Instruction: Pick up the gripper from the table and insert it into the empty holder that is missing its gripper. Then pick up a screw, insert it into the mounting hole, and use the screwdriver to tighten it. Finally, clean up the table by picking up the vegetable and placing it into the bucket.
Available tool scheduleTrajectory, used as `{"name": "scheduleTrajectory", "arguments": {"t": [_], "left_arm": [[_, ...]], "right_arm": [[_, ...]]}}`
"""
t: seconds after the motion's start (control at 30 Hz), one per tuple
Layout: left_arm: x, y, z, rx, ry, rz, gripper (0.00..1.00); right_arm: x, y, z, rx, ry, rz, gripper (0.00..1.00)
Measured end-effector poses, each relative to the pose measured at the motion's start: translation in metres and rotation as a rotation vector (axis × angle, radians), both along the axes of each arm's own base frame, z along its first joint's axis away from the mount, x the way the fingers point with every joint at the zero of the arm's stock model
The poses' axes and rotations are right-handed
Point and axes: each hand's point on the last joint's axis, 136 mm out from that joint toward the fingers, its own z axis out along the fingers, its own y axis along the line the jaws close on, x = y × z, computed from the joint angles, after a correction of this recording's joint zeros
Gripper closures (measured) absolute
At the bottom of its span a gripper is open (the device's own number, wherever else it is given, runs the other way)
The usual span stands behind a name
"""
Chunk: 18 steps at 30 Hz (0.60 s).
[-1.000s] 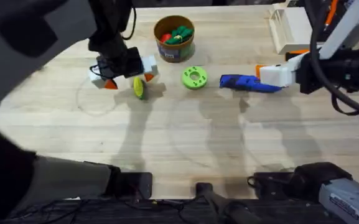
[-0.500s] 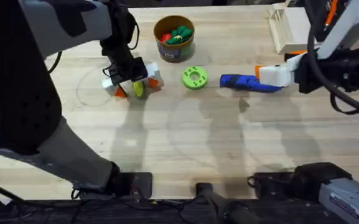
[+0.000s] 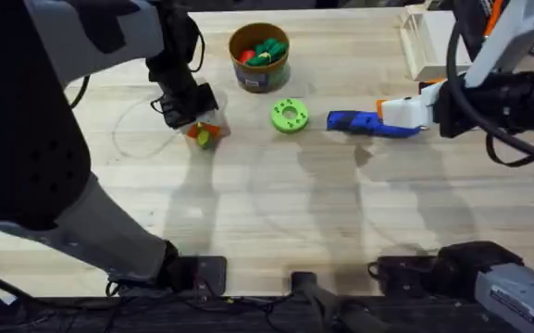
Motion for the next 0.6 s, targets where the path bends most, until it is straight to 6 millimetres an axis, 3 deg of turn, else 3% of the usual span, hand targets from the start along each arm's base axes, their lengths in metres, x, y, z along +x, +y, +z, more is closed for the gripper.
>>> {"name": "scheduleTrajectory", "arguments": {"t": [0.33,0.47,0.6], "left_arm": [[0.001,-0.001,0.01,-0.003,0.011,-0.003,0.968],[0.023,-0.003,0.039,-0.009,-0.05,-0.03,0.968],[0.053,-0.005,0.081,-0.015,-0.155,-0.068,0.968]], "right_arm": [[0.0,0.0,0.0,0.0,0.0,0.0,0.208],[0.0,0.0,0.0,0.0,0.0,0.0,0.208],[0.0,0.0,0.0,0.0,0.0,0.0,0.208]]}}
